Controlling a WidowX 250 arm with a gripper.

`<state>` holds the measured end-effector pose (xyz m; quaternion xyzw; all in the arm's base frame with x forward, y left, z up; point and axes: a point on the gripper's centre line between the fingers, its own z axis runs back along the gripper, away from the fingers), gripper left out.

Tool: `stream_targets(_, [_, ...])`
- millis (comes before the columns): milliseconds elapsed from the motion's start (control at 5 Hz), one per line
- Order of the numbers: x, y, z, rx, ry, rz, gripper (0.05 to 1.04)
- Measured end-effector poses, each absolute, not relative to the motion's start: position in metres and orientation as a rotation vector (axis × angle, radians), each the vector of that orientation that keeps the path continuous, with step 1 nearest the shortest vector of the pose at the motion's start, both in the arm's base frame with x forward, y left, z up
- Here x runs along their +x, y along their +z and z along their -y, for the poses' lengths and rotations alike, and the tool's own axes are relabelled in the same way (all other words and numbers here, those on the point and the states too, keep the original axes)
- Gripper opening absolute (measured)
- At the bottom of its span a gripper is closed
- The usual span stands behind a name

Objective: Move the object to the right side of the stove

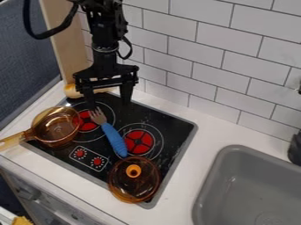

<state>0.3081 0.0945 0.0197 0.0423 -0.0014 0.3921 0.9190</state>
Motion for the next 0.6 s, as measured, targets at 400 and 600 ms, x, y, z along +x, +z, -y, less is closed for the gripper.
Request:
stream_targets(400, [0.308, 0.012, -0.123, 0.068, 0.845, 0.004, 1.001])
stream_targets(600, [0.305, 0.014, -0.153, 0.066, 0.794, 0.048, 1.001])
